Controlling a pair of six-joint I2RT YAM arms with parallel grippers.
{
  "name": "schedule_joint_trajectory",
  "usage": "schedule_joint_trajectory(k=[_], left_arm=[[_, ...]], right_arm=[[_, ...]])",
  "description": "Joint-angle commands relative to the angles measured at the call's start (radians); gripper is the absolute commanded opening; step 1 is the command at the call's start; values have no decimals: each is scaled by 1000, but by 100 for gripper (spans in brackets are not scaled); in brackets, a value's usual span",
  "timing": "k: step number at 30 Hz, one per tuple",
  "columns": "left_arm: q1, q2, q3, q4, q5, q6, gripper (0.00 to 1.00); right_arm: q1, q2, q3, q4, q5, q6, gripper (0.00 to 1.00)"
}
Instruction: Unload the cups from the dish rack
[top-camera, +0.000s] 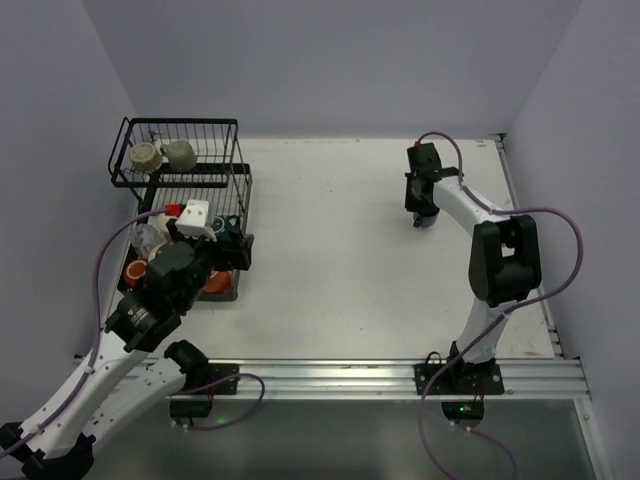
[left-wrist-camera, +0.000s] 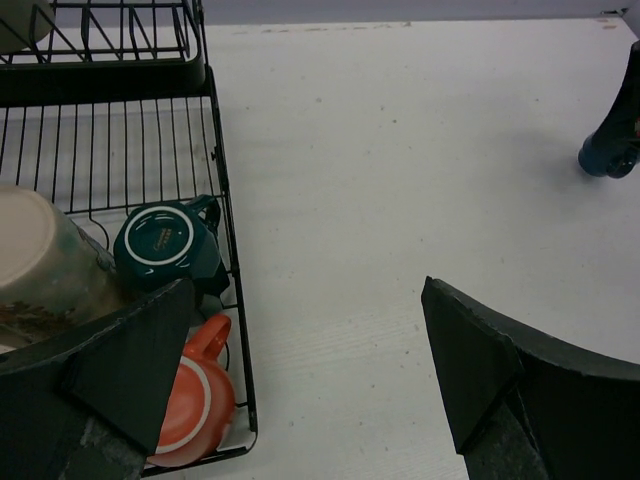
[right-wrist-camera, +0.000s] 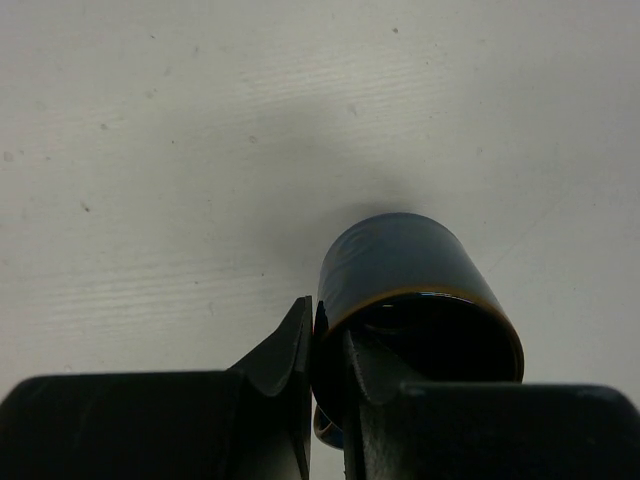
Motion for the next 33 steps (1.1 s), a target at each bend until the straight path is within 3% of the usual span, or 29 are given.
schedule_joint_trajectory(k=[1, 13, 16, 24, 26, 33], left_arm=[[-2, -9, -15, 19, -33, 11, 100], [70, 34, -18, 38, 51, 7, 100], [84, 48, -15, 39, 62, 6, 100], [88, 86, 15, 26, 31, 9, 100], [88, 98, 23, 21, 22, 11, 100], [88, 154, 61, 7, 10, 6, 100]], right_arm=[[-11, 14, 100, -22, 56, -75, 0], [-40, 73, 95, -13, 2, -70, 0], [-57, 68, 87, -1, -30, -72, 7], [-87, 54, 83, 9, -102, -55, 14], [-89, 34, 75, 12, -109, -49, 21], [-110, 18, 67, 12, -150, -35, 31]])
